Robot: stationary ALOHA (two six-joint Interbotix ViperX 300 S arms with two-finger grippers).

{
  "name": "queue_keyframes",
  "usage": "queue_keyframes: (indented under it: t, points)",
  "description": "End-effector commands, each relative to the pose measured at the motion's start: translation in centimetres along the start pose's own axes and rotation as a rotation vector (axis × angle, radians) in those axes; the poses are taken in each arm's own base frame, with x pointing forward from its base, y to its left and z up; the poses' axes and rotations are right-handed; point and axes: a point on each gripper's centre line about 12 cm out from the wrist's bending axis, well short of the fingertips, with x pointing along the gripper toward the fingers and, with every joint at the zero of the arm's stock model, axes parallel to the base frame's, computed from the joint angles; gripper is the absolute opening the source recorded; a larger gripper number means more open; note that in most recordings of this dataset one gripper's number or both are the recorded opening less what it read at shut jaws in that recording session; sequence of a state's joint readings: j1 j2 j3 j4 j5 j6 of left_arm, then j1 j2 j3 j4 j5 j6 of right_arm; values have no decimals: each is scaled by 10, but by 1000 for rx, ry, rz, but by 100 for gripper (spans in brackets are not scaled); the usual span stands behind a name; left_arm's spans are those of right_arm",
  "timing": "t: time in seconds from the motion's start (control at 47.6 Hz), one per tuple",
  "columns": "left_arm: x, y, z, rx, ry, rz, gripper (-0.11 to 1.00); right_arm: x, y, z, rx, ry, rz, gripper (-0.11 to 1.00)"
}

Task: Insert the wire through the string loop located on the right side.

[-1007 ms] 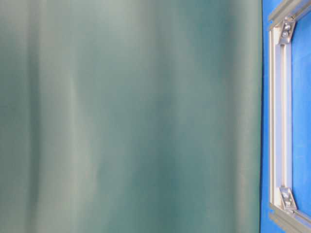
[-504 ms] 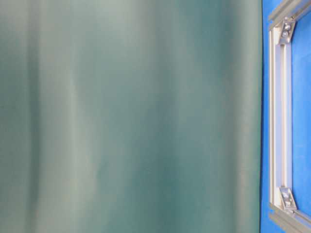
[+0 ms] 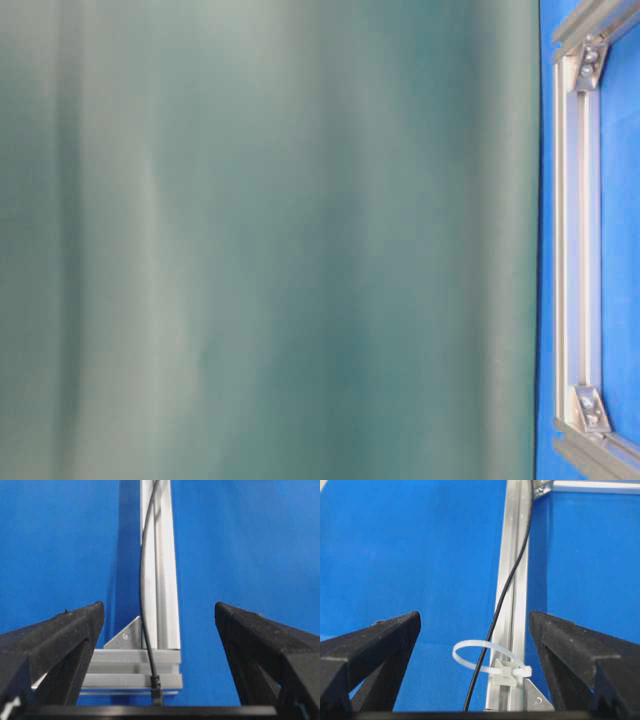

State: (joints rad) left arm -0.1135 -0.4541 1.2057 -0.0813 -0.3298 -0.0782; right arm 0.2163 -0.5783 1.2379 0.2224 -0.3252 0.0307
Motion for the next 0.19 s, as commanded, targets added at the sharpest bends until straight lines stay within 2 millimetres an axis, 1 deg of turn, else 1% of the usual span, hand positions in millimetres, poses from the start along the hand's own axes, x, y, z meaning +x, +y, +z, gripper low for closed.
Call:
queue_keyframes:
  t: [0.0,0.168]
  points:
    - [1,0,9,2,-25,0,87,1,1,6,-2,-17,0,96]
    - [1,1,9,0,-25,4,87,2,1,6,-2,-16,0,96]
